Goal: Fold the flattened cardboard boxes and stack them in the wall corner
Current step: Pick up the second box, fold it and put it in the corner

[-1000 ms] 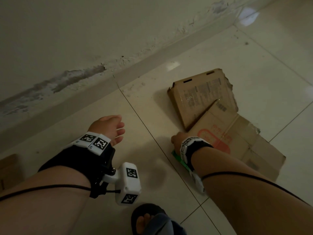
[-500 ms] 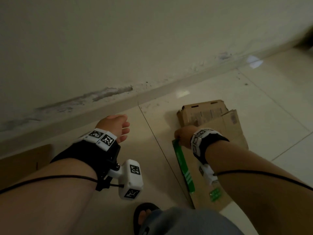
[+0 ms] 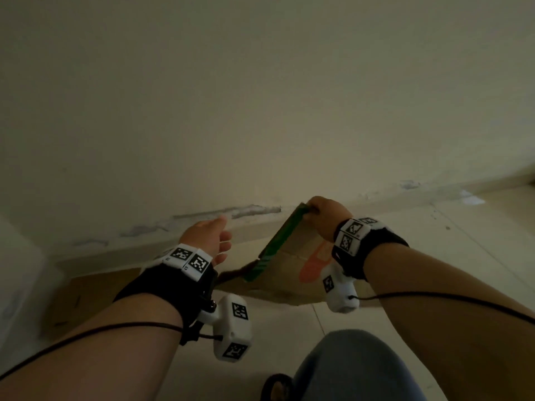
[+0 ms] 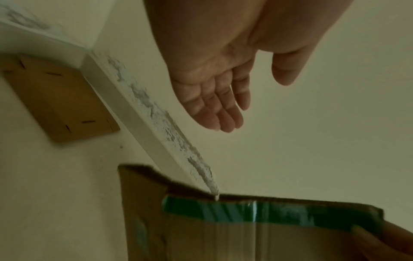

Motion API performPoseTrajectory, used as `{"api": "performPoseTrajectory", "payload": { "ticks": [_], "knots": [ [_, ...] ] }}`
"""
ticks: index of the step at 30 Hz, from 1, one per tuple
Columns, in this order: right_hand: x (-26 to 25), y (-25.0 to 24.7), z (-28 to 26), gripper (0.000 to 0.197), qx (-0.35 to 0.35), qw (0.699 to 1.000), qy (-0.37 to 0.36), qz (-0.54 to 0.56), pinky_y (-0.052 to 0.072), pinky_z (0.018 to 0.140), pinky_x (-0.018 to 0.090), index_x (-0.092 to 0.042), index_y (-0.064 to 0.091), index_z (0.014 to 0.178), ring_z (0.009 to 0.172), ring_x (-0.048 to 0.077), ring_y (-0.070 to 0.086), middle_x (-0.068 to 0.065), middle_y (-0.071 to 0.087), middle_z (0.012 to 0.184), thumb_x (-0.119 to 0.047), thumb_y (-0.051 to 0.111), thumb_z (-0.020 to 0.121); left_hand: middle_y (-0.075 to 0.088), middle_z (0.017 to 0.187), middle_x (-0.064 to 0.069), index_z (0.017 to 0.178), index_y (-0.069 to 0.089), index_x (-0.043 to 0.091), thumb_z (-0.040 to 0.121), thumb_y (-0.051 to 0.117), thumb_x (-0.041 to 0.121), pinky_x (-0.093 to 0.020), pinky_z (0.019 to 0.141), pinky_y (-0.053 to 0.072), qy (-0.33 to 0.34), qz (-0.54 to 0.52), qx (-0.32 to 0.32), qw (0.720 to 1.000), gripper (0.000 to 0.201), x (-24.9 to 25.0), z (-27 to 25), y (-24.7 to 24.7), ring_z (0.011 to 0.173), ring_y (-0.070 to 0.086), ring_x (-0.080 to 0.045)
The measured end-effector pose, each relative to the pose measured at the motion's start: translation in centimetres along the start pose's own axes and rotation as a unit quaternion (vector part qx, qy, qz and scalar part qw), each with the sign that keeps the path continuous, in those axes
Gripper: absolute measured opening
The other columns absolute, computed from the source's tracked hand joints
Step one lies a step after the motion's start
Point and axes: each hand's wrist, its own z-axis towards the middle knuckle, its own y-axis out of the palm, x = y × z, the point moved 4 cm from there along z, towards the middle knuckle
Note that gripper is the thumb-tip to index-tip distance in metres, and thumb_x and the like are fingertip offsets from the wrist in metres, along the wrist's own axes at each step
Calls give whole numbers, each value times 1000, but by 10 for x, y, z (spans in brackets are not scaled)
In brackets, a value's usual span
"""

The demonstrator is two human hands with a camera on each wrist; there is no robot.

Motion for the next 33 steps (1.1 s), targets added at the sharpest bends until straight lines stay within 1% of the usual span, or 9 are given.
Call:
{"api": "performPoseTrajectory", "payload": {
  "ticks": [5, 7, 10, 13, 17, 22, 28, 30, 33],
  "knots": [
    [-57, 8, -23, 29, 68, 990, -22, 122, 38, 80, 29, -11, 56, 118, 97, 24, 52, 12, 60, 112, -24, 49, 93, 59, 73, -7, 70, 53, 17, 90, 47, 32, -36, 71, 46, 14, -32, 58, 998, 27, 0, -25, -72, 67, 54, -22],
    [-81, 18, -31, 31, 87, 982, -27, 165, 38, 81, 29, -10, 55, 120, 95, 23, 51, 13, 61, 114, -25, 49, 93, 56, 68, -8, 67, 55, 12, 90, 46, 28, -33, 63, 43, 15, -37, 85, 996, 29, -4, -35, -103, 61, 50, -22],
    [-107, 38, -37, 34, 91, 973, -19, 213, 41, 86, 33, -10, 54, 122, 105, 30, 56, 14, 61, 118, -26, 49, 93, 55, 70, -5, 89, 61, 10, 89, 48, 29, -37, 74, 48, 14, -5, 107, 994, 23, -12, -44, -141, 68, 54, -23],
    [-133, 64, -39, 30, 71, 968, -24, 240, 43, 86, 35, -10, 57, 118, 98, 28, 56, 13, 62, 114, -25, 50, 93, 63, 93, -5, 121, 54, 23, 81, 55, 35, -43, 94, 52, 12, 41, 131, 991, 42, -17, -47, -180, 91, 62, -25],
    [-156, 91, -37, 26, 51, 964, -32, 260, 46, 80, 35, -12, 57, 113, 92, 25, 56, 8, 62, 103, -26, 49, 93, 58, 126, -5, 128, 49, 29, 81, 60, 27, -34, 97, 48, 22, 136, 147, 979, 48, -20, -50, -215, 110, 58, -25],
    [-179, 122, -33, 18, 31, 961, -40, 274, 50, 83, 42, -18, 57, 104, 86, 27, 57, 9, 63, 98, -29, 50, 92, 56, 131, -5, 125, 53, 24, 78, 68, 20, -21, 83, 45, 11, 222, 129, 966, 50, -32, -44, -233, 110, 57, -22],
    [-193, 142, -27, 12, 9, 948, -33, 316, 49, 93, 53, -20, 58, 97, 93, 29, 59, 2, 61, 88, -29, 51, 92, 59, 126, -4, 121, 58, 22, 77, 69, 24, -22, 81, 49, 36, 247, 100, 963, 46, -25, -33, -238, 100, 60, -18],
    [-196, 148, -26, 10, -5, 941, -35, 338, 49, 93, 54, -27, 56, 83, 88, 25, 56, -1, 59, 83, -26, 51, 92, 58, 127, -3, 117, 60, 21, 79, 68, 25, -21, 81, 46, 31, 261, 115, 958, 39, -25, -29, -243, 104, 59, -18],
    [-203, 159, -29, 14, -33, 941, -53, 332, 51, 90, 52, -29, 55, 79, 85, 24, 56, -1, 59, 84, -24, 52, 92, 61, 124, -5, 110, 63, 16, 81, 65, 23, -25, 88, 44, 17, 276, 133, 952, 30, -30, -23, -252, 109, 57, -20]
  ]
}}
